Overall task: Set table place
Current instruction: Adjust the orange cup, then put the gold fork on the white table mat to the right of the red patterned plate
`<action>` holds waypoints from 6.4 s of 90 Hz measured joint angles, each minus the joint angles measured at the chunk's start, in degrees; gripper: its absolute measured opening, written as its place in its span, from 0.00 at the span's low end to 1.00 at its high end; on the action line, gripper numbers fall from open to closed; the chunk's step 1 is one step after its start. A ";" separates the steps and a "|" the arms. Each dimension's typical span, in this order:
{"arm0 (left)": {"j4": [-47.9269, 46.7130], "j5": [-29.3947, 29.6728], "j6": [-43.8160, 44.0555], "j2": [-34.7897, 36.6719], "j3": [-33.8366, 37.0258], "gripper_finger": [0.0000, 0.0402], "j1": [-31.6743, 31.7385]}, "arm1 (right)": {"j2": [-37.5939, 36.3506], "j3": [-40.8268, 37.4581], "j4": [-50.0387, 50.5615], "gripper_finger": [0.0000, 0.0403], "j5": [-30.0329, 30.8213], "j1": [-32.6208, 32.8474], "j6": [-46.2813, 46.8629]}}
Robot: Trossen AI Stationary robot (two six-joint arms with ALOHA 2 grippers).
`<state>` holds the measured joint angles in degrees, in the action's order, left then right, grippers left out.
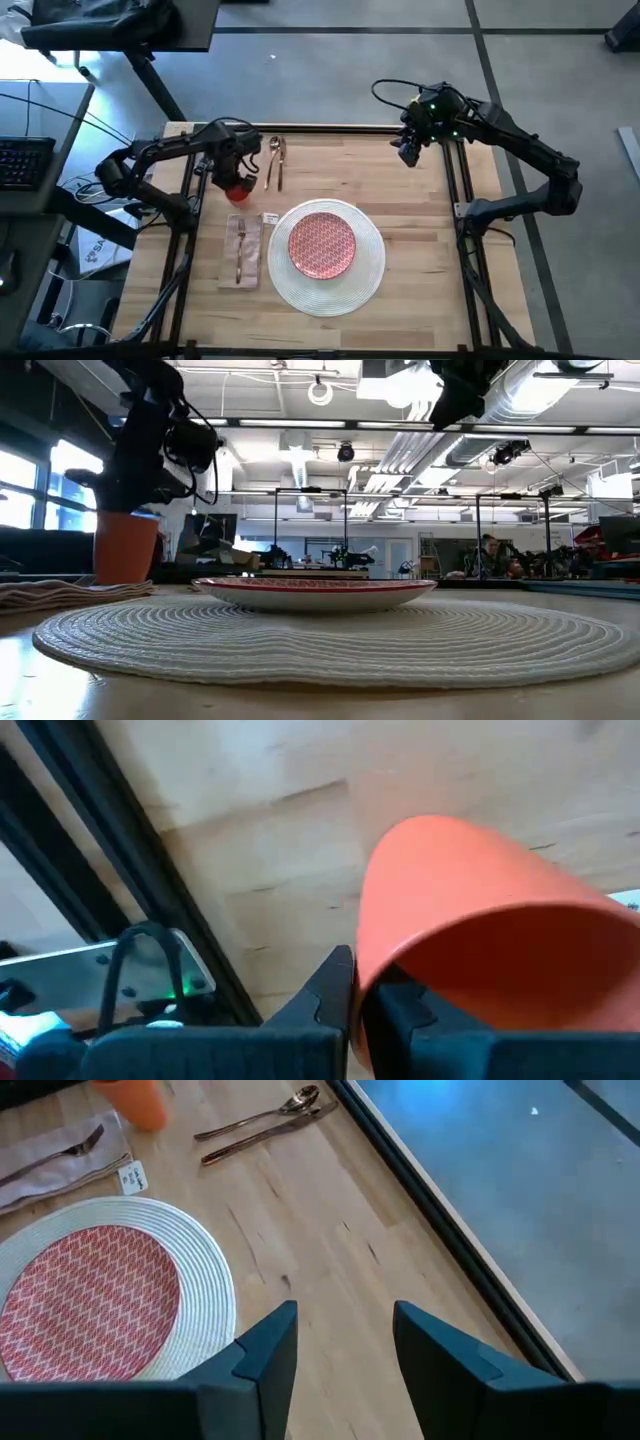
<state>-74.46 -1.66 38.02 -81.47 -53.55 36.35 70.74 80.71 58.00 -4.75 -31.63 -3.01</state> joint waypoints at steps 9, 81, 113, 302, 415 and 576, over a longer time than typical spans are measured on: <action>0.33 0.10 1.54 -0.02 0.19 0.01 0.01 | 0.00 0.00 0.00 0.36 0.00 0.02 0.01; 9.95 6.57 1.51 -0.42 -23.38 0.37 5.21 | 0.02 0.00 -0.04 0.36 -0.02 0.00 -2.09; 17.93 7.40 3.33 -21.44 -27.26 0.32 6.23 | 0.02 0.00 0.31 0.36 -0.02 0.00 -2.00; 58.37 24.74 17.13 -10.21 -30.85 0.00 -15.33 | -2.62 -22.23 -43.51 0.36 -10.84 2.22 5.65; 68.22 35.66 19.17 -13.07 -30.83 0.00 -27.75 | 5.34 -19.89 -51.33 0.04 -5.19 9.50 10.81; 20.72 27.57 -13.18 3.94 -30.83 0.30 -39.68 | 16.70 -33.24 -35.05 0.00 39.71 60.40 129.17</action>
<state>-53.74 25.91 24.84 -77.54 -84.38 -3.33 87.44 47.46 22.95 34.96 28.76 126.16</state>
